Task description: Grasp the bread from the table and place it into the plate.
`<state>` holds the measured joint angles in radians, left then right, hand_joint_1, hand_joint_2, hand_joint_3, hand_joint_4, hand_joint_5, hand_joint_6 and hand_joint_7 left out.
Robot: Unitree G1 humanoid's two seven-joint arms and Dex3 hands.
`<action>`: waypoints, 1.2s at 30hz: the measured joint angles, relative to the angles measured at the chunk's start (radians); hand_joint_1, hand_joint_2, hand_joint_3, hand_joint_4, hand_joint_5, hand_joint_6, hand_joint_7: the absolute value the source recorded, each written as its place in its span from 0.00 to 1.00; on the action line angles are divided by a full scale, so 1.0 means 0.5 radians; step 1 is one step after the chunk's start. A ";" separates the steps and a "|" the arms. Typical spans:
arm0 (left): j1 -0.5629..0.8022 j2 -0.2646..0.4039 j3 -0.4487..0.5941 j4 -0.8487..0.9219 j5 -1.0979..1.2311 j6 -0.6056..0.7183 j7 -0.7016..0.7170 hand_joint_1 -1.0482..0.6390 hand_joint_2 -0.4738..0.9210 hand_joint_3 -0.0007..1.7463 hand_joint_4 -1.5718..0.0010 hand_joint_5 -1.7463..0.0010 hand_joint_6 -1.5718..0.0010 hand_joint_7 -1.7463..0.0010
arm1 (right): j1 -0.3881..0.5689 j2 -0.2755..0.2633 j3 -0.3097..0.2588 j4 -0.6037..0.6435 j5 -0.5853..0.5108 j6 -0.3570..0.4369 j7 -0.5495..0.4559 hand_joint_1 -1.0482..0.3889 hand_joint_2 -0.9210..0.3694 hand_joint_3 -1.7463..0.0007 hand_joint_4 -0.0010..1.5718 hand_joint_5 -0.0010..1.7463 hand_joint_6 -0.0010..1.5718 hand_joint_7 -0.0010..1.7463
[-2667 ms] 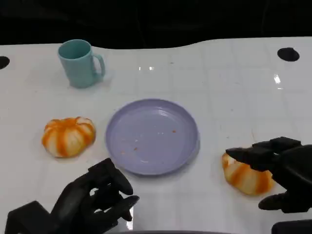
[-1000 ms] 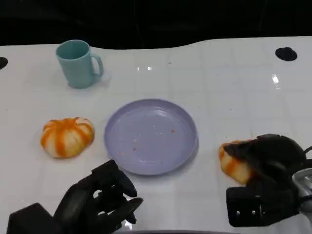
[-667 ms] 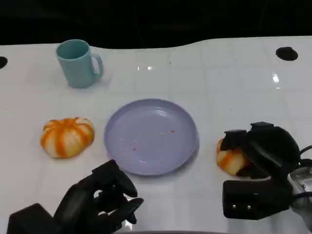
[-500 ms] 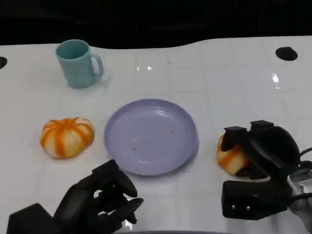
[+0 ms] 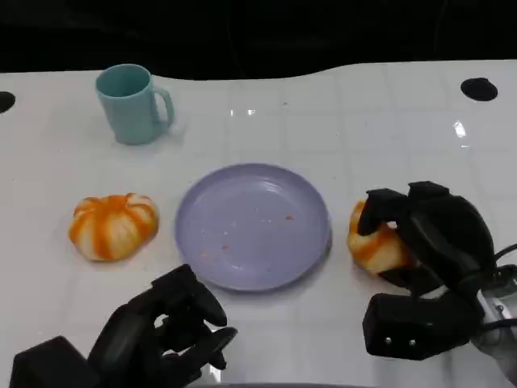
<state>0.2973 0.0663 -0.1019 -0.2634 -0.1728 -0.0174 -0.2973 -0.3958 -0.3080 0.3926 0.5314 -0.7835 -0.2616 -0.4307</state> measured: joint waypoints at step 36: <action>0.004 -0.001 -0.008 0.000 0.004 0.018 0.000 0.28 1.00 0.11 0.61 0.00 0.70 0.05 | -0.616 0.551 0.102 0.483 0.222 -0.076 0.234 0.62 0.46 0.27 0.62 1.00 0.45 0.99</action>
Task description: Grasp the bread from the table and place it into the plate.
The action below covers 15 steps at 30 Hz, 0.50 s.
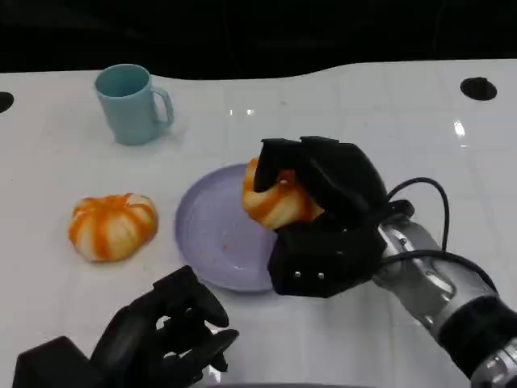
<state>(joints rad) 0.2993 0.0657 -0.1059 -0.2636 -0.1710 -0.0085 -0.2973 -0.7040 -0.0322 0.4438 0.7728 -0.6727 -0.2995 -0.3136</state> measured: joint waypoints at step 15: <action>0.001 0.000 -0.001 0.000 0.000 -0.005 0.000 0.28 1.00 0.12 0.61 0.00 0.69 0.06 | -0.065 0.039 0.035 0.144 0.083 -0.031 0.201 0.36 0.01 0.90 0.07 0.20 0.18 0.00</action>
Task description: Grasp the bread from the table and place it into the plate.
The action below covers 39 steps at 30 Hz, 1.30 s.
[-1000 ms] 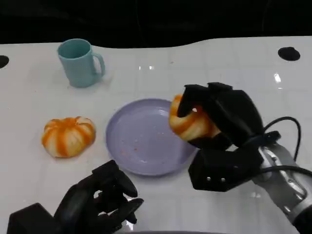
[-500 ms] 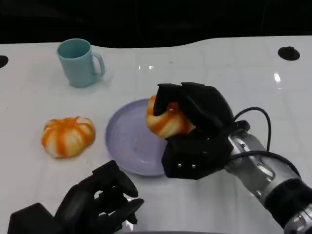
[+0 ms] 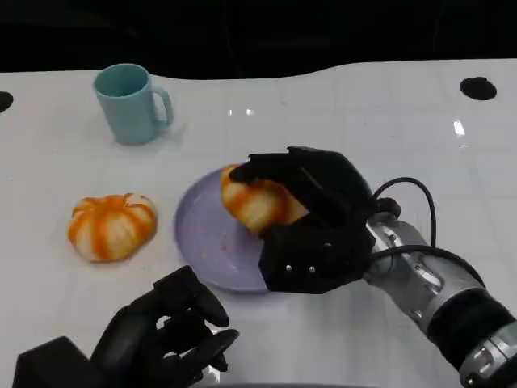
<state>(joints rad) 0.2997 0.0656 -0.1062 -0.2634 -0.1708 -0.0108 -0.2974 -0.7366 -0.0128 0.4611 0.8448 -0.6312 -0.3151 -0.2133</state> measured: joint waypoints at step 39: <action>-0.012 -0.004 -0.021 0.005 0.028 -0.008 0.001 0.26 1.00 0.11 0.59 0.00 0.68 0.08 | 0.802 -0.496 -0.228 -1.319 0.376 -0.169 0.627 0.33 0.00 0.93 0.05 0.41 0.23 0.05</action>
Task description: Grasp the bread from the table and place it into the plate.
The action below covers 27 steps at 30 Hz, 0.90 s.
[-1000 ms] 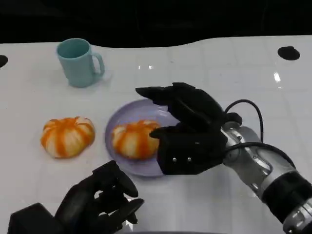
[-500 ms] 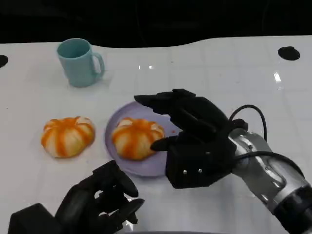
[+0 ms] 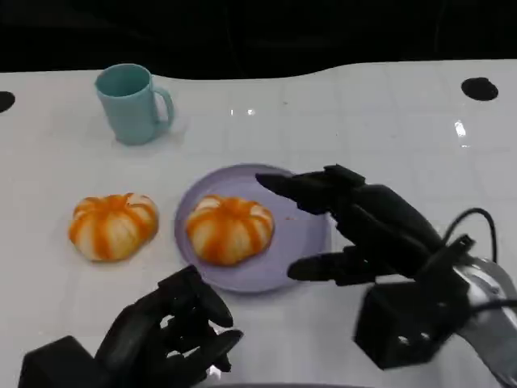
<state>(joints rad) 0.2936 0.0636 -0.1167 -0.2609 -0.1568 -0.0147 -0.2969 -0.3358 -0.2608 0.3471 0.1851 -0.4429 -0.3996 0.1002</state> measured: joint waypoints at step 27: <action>-0.002 -0.002 0.000 0.007 -0.002 0.001 0.000 0.27 1.00 0.12 0.61 0.00 0.69 0.07 | 0.689 -0.096 -0.399 -0.196 0.371 -0.648 -0.037 0.71 0.50 0.19 0.53 0.93 0.55 0.63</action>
<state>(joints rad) 0.2924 0.0625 -0.1166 -0.2575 -0.1577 -0.0141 -0.2969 0.0087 -0.3089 0.1476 0.0870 -0.2574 -0.7236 0.0816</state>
